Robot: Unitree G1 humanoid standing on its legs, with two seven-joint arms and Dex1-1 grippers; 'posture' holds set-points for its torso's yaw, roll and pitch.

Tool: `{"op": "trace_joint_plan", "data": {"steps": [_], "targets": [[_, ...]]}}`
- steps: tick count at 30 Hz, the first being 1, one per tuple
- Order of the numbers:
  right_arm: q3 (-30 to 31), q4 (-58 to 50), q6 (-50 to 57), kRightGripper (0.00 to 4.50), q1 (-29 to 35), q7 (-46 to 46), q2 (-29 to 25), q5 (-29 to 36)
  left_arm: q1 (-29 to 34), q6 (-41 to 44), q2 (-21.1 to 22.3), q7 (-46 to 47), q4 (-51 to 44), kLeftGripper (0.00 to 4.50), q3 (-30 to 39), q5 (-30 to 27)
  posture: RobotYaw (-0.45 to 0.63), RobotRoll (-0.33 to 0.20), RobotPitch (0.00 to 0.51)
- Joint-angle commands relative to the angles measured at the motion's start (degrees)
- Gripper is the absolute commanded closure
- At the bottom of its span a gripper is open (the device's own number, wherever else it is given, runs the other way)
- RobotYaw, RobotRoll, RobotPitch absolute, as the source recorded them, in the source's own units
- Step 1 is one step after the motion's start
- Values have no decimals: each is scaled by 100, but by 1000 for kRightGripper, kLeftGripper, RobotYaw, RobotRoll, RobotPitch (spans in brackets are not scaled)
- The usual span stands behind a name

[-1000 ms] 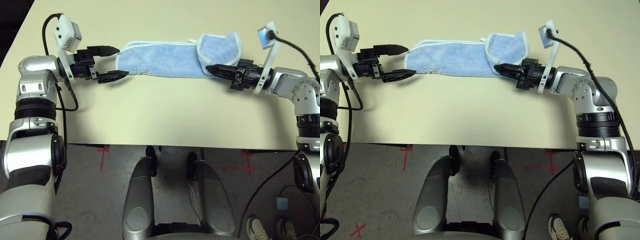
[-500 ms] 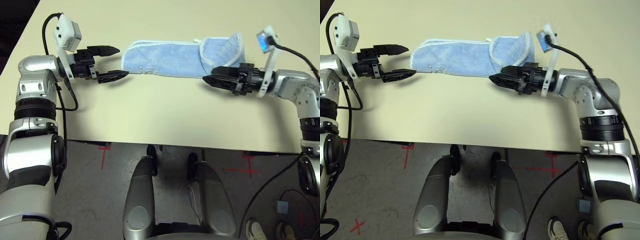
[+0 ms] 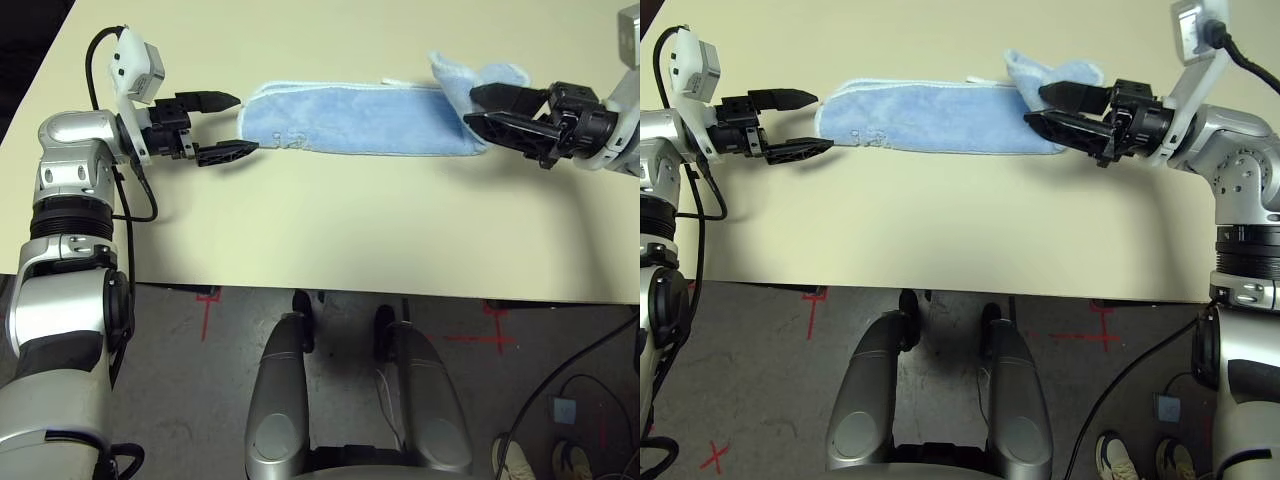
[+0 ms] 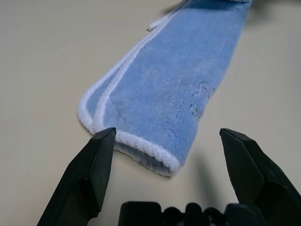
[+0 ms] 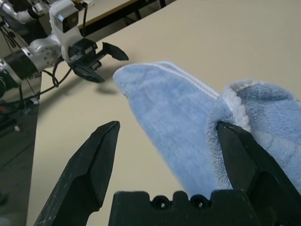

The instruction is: Fold the towel and set it aside.

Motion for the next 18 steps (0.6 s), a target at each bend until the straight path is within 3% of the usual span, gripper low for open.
{"op": "trace_joint_plan", "data": {"steps": [1,18], "targets": [[194,-76,-81,39,52,265,124,-58,-39,-9,-14,-16,-14,0,-77,-3,8,0,411],[1357,439,-677,39,-431,546,1296,-1019,108,86,-4,4,-245,0,-67,-66,54,0,407]]}}
